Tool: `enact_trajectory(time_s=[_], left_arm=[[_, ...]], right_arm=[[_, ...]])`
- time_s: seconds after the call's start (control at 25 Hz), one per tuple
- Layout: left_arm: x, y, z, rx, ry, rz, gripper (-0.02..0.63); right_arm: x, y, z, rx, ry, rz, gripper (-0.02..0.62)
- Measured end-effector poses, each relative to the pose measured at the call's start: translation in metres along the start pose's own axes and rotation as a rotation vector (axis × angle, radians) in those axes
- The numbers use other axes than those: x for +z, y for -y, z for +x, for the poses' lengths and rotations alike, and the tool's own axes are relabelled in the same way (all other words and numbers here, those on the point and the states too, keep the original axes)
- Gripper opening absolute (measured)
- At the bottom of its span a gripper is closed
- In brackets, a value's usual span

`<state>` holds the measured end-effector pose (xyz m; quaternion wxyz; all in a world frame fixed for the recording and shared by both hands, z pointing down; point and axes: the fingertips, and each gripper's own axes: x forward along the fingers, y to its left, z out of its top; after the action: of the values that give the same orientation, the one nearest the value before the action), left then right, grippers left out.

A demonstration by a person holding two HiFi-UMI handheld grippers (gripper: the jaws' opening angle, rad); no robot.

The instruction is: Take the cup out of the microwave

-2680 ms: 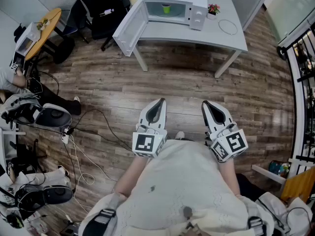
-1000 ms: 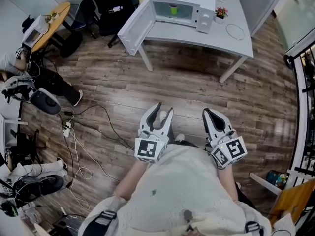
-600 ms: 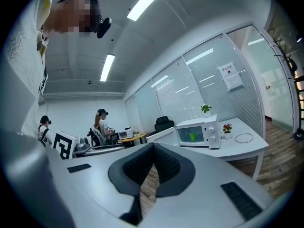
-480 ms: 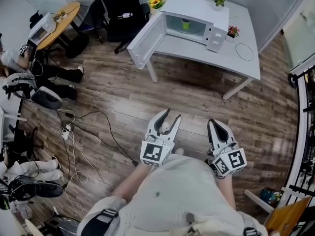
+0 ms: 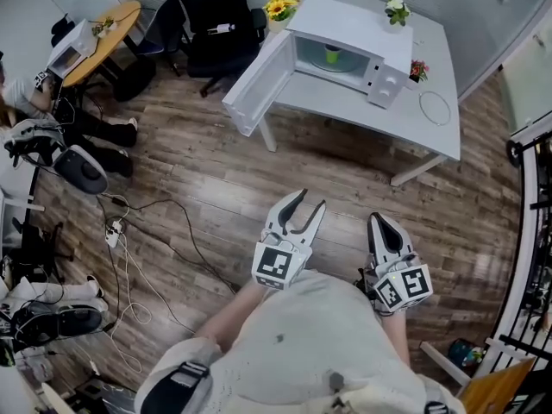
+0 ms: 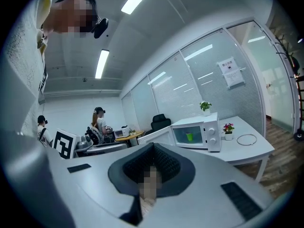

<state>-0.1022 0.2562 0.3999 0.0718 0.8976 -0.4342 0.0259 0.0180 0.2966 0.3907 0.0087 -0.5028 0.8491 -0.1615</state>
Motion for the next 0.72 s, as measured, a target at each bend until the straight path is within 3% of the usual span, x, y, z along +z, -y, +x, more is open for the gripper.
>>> enact_trajectory(time_s=[0.36,0.72], left_arm=[[0.015,-0.064,0.031,0.027,0.016,-0.012,0.176],[0.019,-0.121,0.067,-0.026,0.012,-0.010,0.184]], right_arm=[[0.024,0.007,0.063,-0.020,0.021,-0.016,0.008],[0.037,0.014,0.127,-0.070,0.030,-0.015,0.008]])
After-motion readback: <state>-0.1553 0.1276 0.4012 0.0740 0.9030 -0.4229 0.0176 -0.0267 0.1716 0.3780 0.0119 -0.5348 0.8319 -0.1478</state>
